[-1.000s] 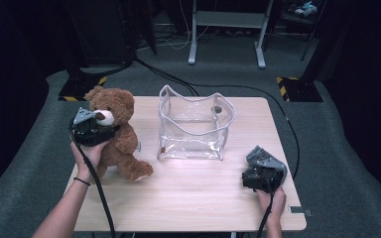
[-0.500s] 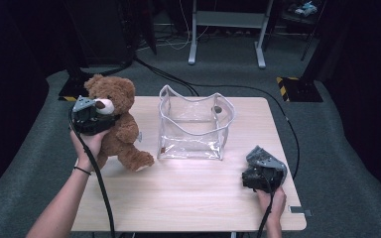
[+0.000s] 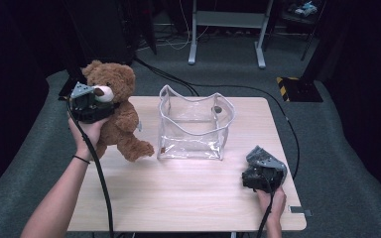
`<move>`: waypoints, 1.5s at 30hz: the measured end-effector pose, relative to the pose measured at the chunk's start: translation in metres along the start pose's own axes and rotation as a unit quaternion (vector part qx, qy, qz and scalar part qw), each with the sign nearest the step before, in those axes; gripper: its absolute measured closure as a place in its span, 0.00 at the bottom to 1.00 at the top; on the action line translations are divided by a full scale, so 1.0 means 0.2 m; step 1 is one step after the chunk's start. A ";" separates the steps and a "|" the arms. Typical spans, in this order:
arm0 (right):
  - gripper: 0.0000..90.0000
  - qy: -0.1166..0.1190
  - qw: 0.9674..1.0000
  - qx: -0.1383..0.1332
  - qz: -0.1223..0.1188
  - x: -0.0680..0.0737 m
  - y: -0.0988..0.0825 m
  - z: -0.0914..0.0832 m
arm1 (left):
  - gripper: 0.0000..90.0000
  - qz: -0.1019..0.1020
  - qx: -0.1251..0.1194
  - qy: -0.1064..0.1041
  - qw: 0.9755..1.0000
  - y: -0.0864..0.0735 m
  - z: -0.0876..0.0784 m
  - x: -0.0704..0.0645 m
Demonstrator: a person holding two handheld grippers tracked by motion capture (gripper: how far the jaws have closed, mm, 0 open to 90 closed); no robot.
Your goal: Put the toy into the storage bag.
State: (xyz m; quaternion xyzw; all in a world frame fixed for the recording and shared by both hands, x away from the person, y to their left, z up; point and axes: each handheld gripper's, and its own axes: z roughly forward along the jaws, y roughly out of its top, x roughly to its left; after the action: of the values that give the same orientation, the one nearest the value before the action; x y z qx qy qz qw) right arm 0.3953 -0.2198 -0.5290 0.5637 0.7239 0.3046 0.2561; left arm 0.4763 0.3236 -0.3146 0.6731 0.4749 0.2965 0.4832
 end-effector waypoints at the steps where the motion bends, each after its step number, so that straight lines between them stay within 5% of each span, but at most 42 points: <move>1: 0.02 0.000 1.000 0.000 0.000 0.00 0.00 0.00 | 0.50 0.000 -0.001 0.000 1.000 0.01 0.00 0.00; 30: 0.02 -0.001 1.000 0.000 0.000 0.00 0.00 0.00 | 0.50 0.023 -0.023 -0.001 0.999 0.34 0.05 -0.08; 45: 0.02 -0.001 1.000 0.000 0.000 0.00 0.00 0.00 | 0.49 0.040 -0.043 -0.022 0.998 0.53 0.11 -0.25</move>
State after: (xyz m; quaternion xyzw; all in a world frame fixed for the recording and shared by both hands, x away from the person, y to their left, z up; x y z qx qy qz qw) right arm 0.3953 -0.2198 -0.5290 0.5639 0.7238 0.3038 0.2564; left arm 0.5132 0.2611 -0.2203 0.6764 0.4242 0.3207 0.5096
